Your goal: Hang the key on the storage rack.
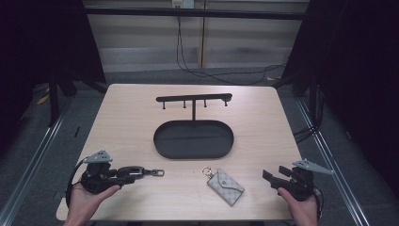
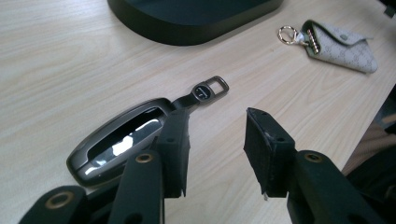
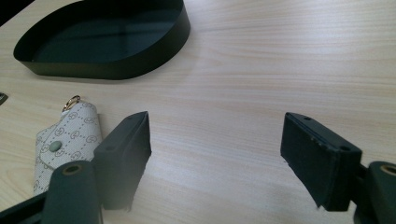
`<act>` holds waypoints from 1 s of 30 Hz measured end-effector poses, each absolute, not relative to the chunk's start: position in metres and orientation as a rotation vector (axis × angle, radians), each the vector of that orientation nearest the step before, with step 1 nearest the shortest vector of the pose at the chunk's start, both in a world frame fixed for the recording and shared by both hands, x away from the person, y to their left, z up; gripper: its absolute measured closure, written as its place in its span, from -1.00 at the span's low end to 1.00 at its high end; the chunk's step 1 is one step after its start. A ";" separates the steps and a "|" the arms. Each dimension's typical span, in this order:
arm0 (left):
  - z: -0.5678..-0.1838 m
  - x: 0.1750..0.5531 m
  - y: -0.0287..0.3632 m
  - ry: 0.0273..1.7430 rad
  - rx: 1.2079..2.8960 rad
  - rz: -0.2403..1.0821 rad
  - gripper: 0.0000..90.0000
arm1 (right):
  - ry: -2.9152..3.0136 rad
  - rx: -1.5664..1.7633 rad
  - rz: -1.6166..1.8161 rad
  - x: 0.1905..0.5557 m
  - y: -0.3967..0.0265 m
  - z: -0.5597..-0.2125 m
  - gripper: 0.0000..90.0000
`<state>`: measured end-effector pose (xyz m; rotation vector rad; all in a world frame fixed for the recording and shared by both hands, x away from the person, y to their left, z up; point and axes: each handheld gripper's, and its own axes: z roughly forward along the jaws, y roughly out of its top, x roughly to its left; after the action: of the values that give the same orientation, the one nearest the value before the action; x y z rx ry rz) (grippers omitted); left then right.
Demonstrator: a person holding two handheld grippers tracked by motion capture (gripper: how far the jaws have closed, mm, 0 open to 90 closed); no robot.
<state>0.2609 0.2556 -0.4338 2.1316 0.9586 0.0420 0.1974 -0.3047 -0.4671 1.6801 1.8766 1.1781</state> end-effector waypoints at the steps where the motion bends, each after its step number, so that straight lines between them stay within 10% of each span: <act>1: -0.434 0.261 0.256 0.959 2.132 0.042 0.36 | 1.877 1.680 1.178 0.197 -0.305 -0.467 -0.46; 30: -0.407 0.317 0.176 0.667 2.598 0.025 0.57 | 1.938 1.680 1.180 0.200 -0.302 -0.470 -0.52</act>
<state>0.3172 0.1760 -0.4070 2.5983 0.6669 0.0254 0.2003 -0.3022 -0.4703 1.6798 1.9384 1.1799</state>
